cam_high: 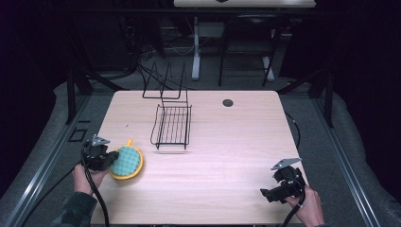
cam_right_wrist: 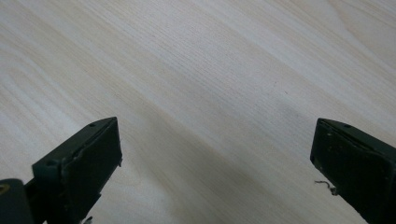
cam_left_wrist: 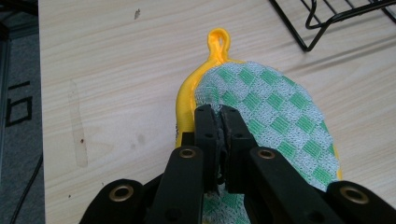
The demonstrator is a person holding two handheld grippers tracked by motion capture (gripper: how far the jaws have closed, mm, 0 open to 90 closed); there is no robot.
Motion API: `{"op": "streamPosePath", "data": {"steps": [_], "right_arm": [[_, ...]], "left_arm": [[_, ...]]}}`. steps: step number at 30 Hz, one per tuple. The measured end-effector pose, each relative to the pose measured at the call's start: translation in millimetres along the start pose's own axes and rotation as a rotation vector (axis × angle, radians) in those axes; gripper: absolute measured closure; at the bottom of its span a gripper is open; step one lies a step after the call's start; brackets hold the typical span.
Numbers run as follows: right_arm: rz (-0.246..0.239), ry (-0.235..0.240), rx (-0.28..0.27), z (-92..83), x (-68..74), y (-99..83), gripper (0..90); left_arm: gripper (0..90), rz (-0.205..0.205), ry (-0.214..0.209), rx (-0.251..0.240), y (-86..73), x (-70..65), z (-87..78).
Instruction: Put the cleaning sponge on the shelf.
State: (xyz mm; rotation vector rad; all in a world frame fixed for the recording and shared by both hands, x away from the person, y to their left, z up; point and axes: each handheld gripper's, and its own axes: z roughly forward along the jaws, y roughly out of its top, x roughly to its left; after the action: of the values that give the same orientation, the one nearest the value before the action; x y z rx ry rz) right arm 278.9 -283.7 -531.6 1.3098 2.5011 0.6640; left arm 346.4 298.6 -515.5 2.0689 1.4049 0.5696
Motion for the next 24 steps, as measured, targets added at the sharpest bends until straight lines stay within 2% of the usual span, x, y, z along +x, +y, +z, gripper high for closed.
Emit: {"op": "streamPosePath", "data": {"steps": [4,24], "right_arm": [[0.006,-0.005,-0.004,0.8,-0.5,-0.5,1.4],[0.004,-0.005,-0.002,0.4,-1.4,-0.9,1.4]], "left_arm": [[87.3,0.01,-0.007,-0.013,2.7,-1.4,-5.3],[87.3,-0.006,-0.01,-0.064,11.2,3.0,-23.1]]}}
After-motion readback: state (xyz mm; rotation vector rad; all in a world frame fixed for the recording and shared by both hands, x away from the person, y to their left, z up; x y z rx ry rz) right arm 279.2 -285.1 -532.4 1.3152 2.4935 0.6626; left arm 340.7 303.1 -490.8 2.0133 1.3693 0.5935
